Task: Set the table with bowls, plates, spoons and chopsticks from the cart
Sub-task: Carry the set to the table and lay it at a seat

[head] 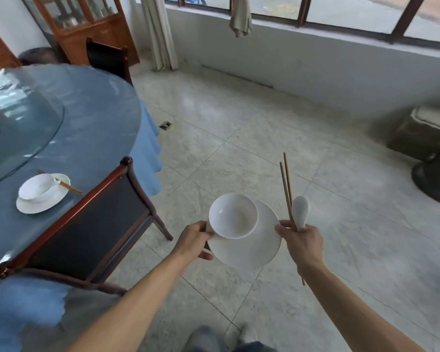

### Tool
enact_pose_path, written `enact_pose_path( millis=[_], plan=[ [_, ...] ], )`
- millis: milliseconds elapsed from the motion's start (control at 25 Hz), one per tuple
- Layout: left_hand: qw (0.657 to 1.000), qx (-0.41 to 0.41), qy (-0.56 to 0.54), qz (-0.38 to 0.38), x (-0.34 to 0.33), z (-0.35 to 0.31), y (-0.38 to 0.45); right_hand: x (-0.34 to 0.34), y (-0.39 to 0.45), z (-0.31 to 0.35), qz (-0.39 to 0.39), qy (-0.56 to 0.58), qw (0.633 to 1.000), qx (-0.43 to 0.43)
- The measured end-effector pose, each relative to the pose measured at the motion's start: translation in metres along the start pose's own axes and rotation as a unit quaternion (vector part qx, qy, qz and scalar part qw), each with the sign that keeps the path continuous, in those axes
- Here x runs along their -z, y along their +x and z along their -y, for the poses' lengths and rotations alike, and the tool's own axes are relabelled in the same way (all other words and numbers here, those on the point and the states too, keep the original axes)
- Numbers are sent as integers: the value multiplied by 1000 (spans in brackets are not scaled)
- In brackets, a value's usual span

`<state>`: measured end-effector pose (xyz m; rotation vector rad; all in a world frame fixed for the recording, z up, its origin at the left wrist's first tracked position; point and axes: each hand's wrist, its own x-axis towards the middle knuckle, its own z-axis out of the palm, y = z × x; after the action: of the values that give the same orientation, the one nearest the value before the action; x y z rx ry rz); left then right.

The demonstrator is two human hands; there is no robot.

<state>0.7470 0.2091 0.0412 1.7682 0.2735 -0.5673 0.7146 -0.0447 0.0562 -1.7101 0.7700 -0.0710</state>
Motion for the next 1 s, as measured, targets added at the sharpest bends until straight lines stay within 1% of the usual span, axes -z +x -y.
enact_pose_path(
  millis=[120, 280, 400, 560, 760, 1000],
  plan=[
    [1000, -1, -19, -15, 9, -17, 31, -18, 36, 21, 16, -9, 1000, 8],
    [999, 7, -33, -39, 35, -39, 87, -63, 94, 50, 40, -11, 999, 6],
    [998, 2, -33, -55, 66, -57, 139, -107, 137, 75, 50, -20, 999, 9],
    [998, -15, -42, -54, 110, -87, 207, -165, 192, 115, 56, -17, 998, 13],
    [997, -20, -49, -57, 163, -126, 276, -232, 246, 168, 65, -28, 997, 22],
    [995, -26, -47, -82, 219, -168, 349, -306, 310, 225, 86, -29, 995, 35]
  ],
)
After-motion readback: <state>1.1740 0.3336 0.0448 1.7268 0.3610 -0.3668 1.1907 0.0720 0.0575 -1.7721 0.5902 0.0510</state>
